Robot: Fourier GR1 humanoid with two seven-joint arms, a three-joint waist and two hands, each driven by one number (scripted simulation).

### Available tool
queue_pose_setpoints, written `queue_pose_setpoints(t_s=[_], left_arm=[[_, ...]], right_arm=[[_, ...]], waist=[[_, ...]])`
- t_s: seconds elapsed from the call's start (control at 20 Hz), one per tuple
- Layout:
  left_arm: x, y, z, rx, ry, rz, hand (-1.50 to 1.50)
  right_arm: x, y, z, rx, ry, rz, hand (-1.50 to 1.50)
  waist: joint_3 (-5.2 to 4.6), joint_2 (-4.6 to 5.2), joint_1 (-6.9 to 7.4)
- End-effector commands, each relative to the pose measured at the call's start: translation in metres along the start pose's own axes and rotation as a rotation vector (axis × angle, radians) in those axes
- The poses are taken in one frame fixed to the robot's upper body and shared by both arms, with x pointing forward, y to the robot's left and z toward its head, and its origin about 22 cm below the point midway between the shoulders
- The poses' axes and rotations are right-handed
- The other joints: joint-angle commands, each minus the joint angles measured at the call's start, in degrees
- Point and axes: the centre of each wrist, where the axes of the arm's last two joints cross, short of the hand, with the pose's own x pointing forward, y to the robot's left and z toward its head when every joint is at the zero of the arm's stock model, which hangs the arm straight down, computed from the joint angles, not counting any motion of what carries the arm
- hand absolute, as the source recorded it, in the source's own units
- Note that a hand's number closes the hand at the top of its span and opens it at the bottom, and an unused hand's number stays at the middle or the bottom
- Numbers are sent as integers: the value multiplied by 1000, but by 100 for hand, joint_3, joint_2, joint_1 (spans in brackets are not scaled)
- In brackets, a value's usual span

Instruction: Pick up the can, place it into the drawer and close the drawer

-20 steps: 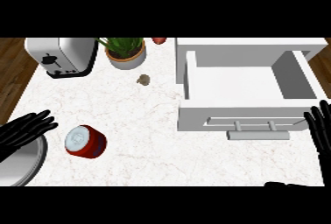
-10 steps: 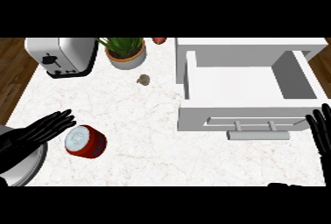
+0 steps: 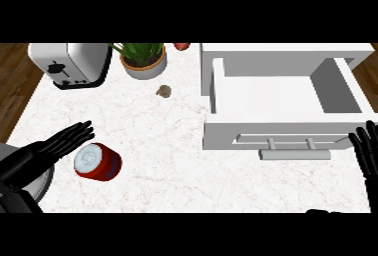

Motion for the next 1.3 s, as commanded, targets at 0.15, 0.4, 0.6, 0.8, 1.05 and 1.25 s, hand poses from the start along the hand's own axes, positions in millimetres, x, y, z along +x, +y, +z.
queue_pose_setpoints(t_s=[0.15, 0.4, 0.6, 0.8, 1.05, 1.25], left_arm=[[-22, 26, -4, 2, 12, -15, -150], [-52, 27, -3, 21, 2, -19, -150], [-56, 40, 11, 33, 23, -10, -150], [-54, 41, 22, 11, 33, -31, -150], [-78, 27, 6, 32, 43, -30, -150], [-87, 40, 34, 59, 56, -5, -150]], right_arm=[[10, 6, 8, 21, 1, 21, -150], [-1, 4, -6, 8, -7, 5, -150], [-7, 11, -2, 13, -2, -13, -150], [-3, 11, -11, 0, -11, 23, -150], [-9, -12, 2, -21, -13, -11, -150], [5, 4, 15, -16, -22, -1, -150]], waist=[[-3, 5, -32], [-10, 22, -69], [-6, 17, -49], [-3, 9, -10], [-1, 6, -43], [-12, 18, -109]])
